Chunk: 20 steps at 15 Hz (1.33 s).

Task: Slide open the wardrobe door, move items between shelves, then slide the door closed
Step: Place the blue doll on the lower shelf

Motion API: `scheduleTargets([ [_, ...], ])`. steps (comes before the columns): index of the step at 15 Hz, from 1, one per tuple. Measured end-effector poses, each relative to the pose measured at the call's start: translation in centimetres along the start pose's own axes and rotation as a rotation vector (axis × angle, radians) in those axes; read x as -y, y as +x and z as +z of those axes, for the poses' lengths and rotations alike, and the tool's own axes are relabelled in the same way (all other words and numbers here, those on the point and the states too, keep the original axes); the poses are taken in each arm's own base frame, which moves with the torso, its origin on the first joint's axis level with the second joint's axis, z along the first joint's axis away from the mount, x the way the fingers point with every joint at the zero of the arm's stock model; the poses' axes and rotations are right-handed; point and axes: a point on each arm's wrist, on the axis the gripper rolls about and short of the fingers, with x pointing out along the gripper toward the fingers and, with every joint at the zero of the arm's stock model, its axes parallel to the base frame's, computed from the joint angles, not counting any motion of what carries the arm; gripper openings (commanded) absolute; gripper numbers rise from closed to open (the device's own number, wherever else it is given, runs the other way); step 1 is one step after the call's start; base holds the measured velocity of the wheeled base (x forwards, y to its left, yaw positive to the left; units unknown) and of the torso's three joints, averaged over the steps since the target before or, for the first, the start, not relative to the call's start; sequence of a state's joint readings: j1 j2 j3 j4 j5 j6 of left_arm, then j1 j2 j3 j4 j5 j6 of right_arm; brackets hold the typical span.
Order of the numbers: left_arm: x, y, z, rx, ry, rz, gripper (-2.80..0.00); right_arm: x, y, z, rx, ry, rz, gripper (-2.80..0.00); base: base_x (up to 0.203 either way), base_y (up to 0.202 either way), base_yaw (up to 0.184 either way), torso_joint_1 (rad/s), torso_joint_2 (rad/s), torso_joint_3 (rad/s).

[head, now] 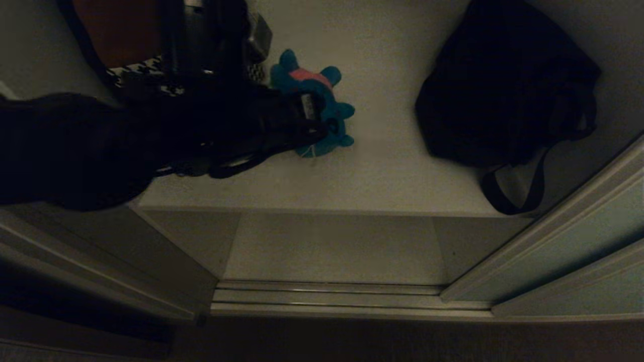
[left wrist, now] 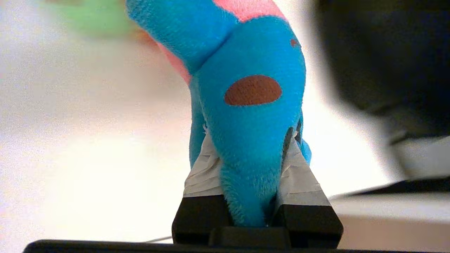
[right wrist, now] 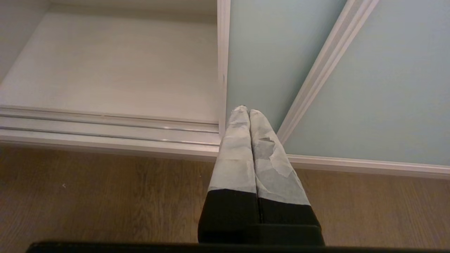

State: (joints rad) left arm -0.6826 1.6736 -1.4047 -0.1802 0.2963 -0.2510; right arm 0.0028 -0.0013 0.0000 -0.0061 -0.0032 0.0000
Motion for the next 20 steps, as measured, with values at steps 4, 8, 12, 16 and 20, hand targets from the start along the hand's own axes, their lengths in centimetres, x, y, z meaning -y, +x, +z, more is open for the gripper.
scheduleTargets([
  [4, -3.2, -8.3, -0.6, 0.024, 0.206, 0.173, -2.80, 0.0, 0.0, 0.0, -0.001, 0.000, 0.000, -2.80, 0.000, 0.000, 0.000, 0.000, 0.00, 0.000],
  [8, -7.8, -16.0, -1.9, 0.077, 0.269, 0.399, -2.80, 0.0, 0.0, 0.0, -0.001, 0.000, 0.000, -2.80, 0.000, 0.000, 0.000, 0.000, 0.00, 0.000],
  [12, -11.1, -23.3, -3.9, 0.186, 0.241, 0.596, -2.80, 0.0, 0.0, 0.0, -0.001, 0.000, 0.000, -2.80, 0.000, 0.000, 0.000, 0.000, 0.00, 0.000],
  [16, -12.4, -29.1, -8.4, 0.282, 0.241, 0.739, -2.80, 0.0, 0.0, 0.0, 0.000, 0.000, 0.000, -2.80, 0.000, 0.000, 0.000, 0.000, 0.00, 0.000],
  [20, -13.2, -30.4, -14.4, 0.270, 0.262, 0.735, -2.80, 0.0, 0.0, 0.0, 0.000, 0.000, 0.000, -2.80, 0.000, 0.000, 0.000, 0.000, 0.00, 0.000],
])
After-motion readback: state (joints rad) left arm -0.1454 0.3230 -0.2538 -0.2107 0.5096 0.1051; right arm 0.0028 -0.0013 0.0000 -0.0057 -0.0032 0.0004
